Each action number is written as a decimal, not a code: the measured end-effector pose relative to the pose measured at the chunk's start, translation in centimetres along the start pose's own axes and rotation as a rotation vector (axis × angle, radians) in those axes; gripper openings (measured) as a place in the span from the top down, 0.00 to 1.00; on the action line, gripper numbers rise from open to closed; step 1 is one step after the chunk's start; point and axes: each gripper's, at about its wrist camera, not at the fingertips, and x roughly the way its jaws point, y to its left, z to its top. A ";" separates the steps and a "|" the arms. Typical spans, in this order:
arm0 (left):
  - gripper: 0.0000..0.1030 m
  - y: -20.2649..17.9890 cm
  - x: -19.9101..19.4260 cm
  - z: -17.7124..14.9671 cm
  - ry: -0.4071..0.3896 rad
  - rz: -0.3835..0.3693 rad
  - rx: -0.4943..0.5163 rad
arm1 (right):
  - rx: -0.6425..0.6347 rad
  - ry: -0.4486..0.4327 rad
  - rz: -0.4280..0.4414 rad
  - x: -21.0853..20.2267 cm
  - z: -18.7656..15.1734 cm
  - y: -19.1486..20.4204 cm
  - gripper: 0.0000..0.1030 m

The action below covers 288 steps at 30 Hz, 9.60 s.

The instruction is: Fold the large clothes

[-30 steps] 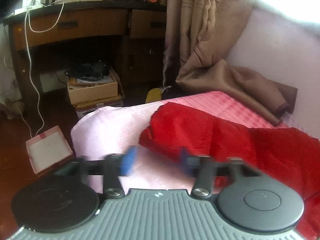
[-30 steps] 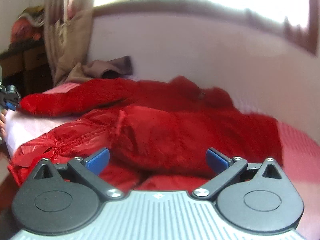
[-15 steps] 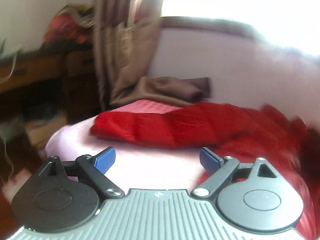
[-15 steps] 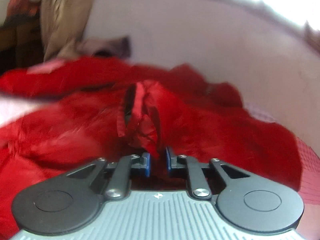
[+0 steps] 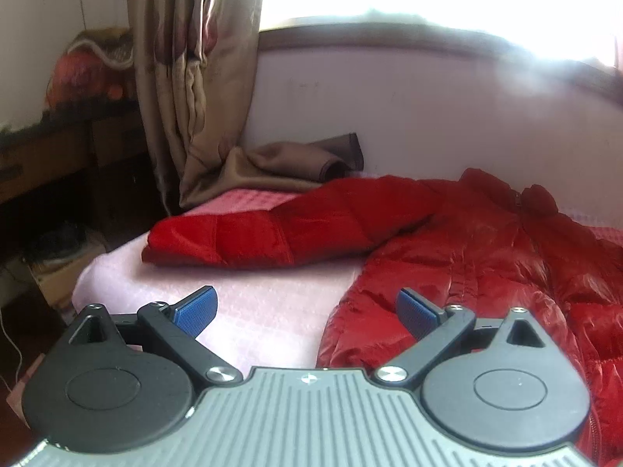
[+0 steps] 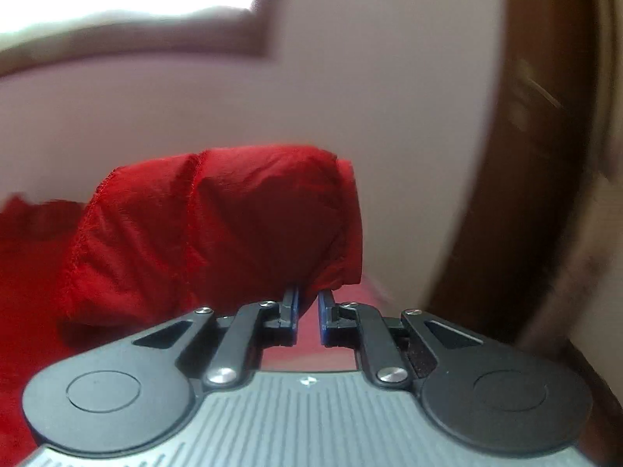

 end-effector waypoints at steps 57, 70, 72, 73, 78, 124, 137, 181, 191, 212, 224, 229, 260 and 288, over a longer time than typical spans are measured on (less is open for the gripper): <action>0.00 -6.8 -5.8 0.2 0.002 -0.258 -0.021 | 0.983 0.224 0.401 0.8 -13.6 -10.0 0.29; 0.00 -13.2 -2.6 -0.1 0.017 -0.246 0.071 | 1.066 0.153 0.335 9.0 -12.3 -12.2 0.30; 0.00 -13.5 -2.3 -0.2 0.028 -0.245 0.076 | 1.063 0.139 0.323 9.3 -12.3 -13.3 0.31; 0.00 -13.6 -2.2 -0.4 0.032 -0.243 0.081 | 1.067 0.129 0.314 9.2 -12.3 -13.2 0.32; 0.00 -13.7 -1.6 -0.7 0.043 -0.236 0.097 | 0.920 0.205 0.215 11.0 -10.6 -12.2 0.85; 0.00 -2.3 0.3 -0.3 0.085 -0.217 -0.095 | 0.113 0.267 0.921 -0.8 -1.1 39.6 0.95; 0.00 5.6 5.0 0.7 0.140 -0.154 -0.353 | -0.241 0.225 0.756 -3.3 -4.8 44.3 0.93; 0.92 -3.6 3.3 16.7 -0.216 -0.160 -0.202 | 0.243 0.154 0.934 -5.6 -1.6 28.8 0.28; 0.92 -21.5 2.7 16.5 -0.178 -0.414 -0.011 | 0.386 0.119 0.884 -4.3 -2.0 19.1 0.28; 0.08 -34.9 8.8 6.0 -0.110 -0.624 0.277 | 0.460 0.114 0.886 -0.1 -2.1 12.8 0.28; 0.10 -25.1 9.4 7.7 -0.111 -0.385 0.174 | 0.313 0.181 0.863 3.5 1.0 18.5 0.28; 0.19 -20.8 13.7 7.9 -0.033 -0.220 0.135 | 0.148 0.235 0.799 5.5 0.7 23.8 0.52; 0.19 -17.7 20.6 4.2 0.114 -0.097 0.121 | -0.045 0.129 0.613 7.4 -2.9 28.0 0.87; 0.09 -17.0 14.6 5.4 0.021 -0.037 0.165 | 0.054 0.080 0.614 1.1 -1.9 22.9 0.59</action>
